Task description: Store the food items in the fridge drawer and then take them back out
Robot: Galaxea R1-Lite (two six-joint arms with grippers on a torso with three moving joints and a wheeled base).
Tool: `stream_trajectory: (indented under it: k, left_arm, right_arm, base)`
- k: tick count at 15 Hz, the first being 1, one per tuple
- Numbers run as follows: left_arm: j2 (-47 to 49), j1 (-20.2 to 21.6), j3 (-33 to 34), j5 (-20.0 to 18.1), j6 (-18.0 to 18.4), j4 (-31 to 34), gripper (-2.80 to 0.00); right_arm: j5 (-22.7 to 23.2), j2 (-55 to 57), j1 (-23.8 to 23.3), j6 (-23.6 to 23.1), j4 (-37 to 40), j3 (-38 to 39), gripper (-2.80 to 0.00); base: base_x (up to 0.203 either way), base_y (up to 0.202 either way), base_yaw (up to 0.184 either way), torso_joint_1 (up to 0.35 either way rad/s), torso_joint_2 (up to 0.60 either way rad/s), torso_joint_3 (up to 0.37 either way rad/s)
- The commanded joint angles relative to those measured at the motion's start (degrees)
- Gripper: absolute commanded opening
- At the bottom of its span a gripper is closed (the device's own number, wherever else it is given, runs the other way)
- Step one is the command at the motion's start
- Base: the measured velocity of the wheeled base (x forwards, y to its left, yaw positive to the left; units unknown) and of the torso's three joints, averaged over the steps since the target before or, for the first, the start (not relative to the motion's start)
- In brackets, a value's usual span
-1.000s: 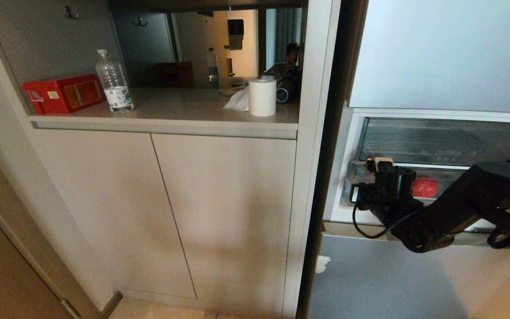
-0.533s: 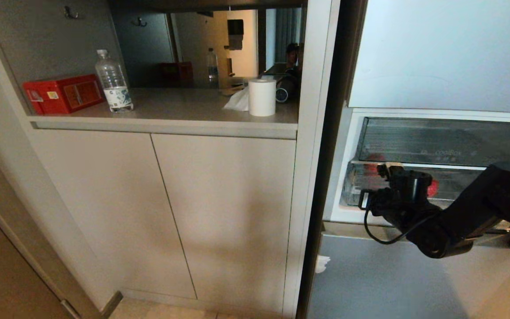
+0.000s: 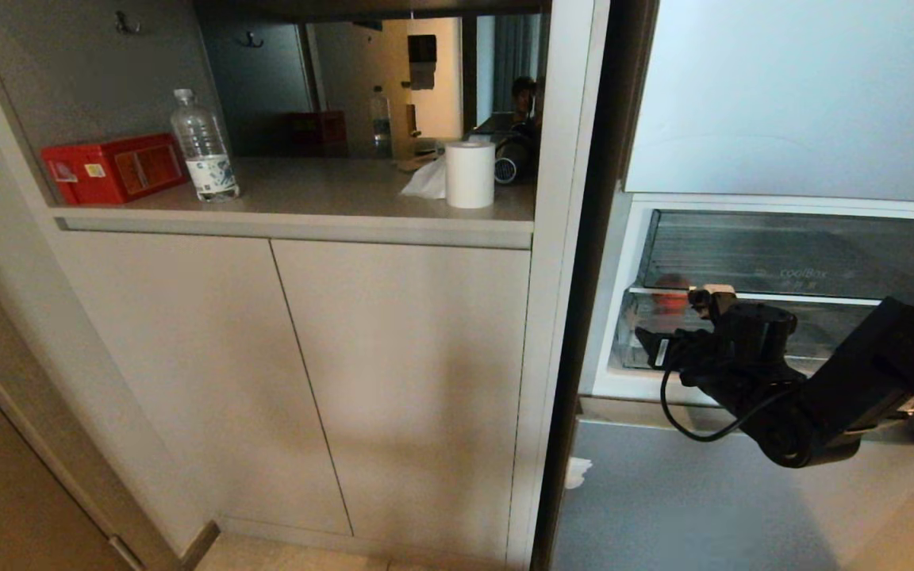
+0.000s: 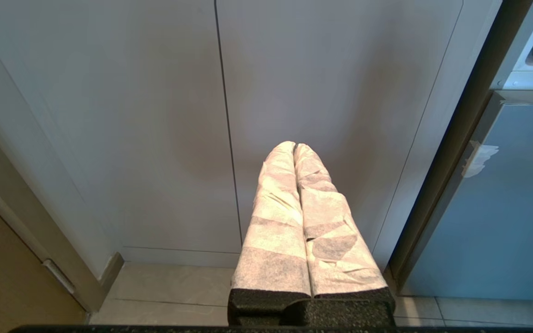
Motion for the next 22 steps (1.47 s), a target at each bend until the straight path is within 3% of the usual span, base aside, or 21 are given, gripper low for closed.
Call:
stream_trajectory:
  k: [1,7,13,22]
  left_arm:
    - [0.01,0.00,0.09,0.01,0.00,-0.02,-2.80]
    - [0.01,0.00,0.09,0.01,0.02,-0.02,-2.80]
    - [0.01,0.00,0.09,0.01,-0.07,-0.02,-2.80]
    - [0.01,0.00,0.09,0.01,0.02,-0.02,-2.80]
  right_arm:
    - [-0.05,1.12,0.04,-0.06,-0.35,-0.58,0.00]
    - [-0.88,2.46,0.04,-0.15,-0.34,-2.64,0.00]
    - [-5.57,5.01,0.44,-0.26,0.03,-6.53,0.00]
    - [-7.81,7.63,2.41,-0.24,2.39,-12.40,0.00]
  base:
    - [0.000,0.000,0.000,0.000,0.00,0.000]
    - [0.000,0.000,0.000,0.000,0.00,0.000]
    - [0.000,0.000,0.000,0.000,0.00,0.000]
    - [0.000,0.000,0.000,0.000,0.00,0.000]
